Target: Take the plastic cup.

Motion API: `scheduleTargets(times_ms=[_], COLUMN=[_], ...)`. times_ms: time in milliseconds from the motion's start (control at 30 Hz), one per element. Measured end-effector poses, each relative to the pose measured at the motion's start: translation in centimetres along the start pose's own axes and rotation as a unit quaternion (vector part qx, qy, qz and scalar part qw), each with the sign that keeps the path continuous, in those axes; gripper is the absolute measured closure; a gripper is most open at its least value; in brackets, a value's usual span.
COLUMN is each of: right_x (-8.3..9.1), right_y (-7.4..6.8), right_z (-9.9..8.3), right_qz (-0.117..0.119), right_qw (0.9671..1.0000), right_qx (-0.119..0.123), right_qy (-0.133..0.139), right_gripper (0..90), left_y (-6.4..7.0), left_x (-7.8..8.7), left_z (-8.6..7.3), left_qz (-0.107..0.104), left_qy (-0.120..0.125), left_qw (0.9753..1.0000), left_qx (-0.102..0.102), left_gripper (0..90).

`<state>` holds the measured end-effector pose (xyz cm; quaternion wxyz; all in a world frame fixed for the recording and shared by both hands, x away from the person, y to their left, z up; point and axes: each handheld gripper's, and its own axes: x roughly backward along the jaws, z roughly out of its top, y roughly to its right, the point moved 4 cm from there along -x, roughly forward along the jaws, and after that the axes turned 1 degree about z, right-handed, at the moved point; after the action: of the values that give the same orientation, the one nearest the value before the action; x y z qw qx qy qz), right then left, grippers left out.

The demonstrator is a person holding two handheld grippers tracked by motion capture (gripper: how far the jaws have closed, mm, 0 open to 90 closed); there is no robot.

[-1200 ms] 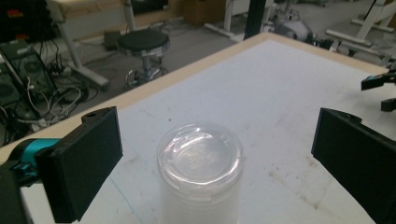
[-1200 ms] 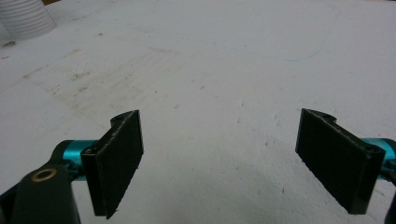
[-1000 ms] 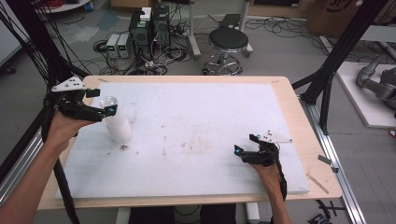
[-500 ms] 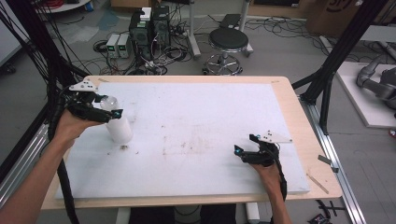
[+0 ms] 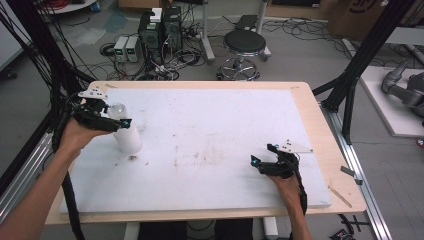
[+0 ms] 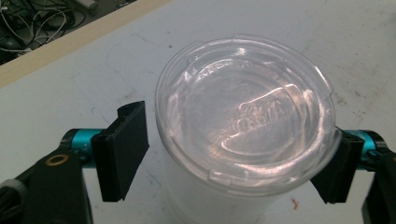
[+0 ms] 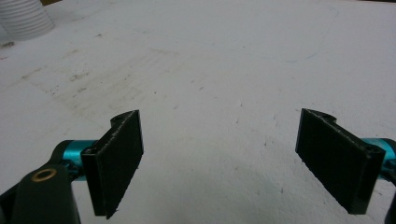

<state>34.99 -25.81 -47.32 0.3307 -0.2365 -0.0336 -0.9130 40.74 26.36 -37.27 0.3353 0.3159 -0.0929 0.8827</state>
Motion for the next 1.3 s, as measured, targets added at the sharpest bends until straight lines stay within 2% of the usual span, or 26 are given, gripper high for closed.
scheduleTargets(times_ms=[267, 700, 833, 900, 1167, 1233, 1300], right_x=[0.0, 0.0, 0.0, 0.0, 0.0, 0.0, 0.0], right_y=[0.0, 0.0, 0.0, 0.0, 0.0, 0.0, 0.0], right_z=[0.0, 0.0, 0.0, 0.0, 0.0, 0.0, 0.0], right_qz=[0.0, -0.001, -0.001, -0.001, 0.0, 0.0, 0.0], right_qw=[1.0, 1.0, 1.0, 1.0, 1.0, 1.0, 1.0], right_qx=[0.0, 0.0, 0.001, 0.001, 0.001, -0.001, 0.0], right_qy=[0.0, 0.0, -0.001, -0.001, -0.001, 0.0, 0.0], right_gripper=[15.1, 15.1, 15.1, 15.1, 15.1, 15.1, 15.1], left_y=[0.1, 0.3, 0.5, 0.6, 1.1, 1.3, 1.4], left_x=[-0.1, 0.4, 1.4, 2.1, 6.4, 7.8, 8.2], left_z=[0.0, 0.4, 1.6, 2.3, 6.4, 7.9, 8.3], left_qz=[-0.01, -0.006, -0.008, -0.007, 0.005, 0.013, 0.014], left_qy=[-0.004, -0.003, 0.011, 0.014, 0.049, 0.058, 0.062], left_qw=[0.9999, 1.0, 0.9999, 0.9999, 0.9985, 0.9976, 0.9972], left_qx=[-0.003, 0.002, 0.002, -0.006, -0.027, -0.036, -0.038], left_gripper=[33.9, 34.2, 34.3, 34.3, 34.9, 35.2, 35.2])
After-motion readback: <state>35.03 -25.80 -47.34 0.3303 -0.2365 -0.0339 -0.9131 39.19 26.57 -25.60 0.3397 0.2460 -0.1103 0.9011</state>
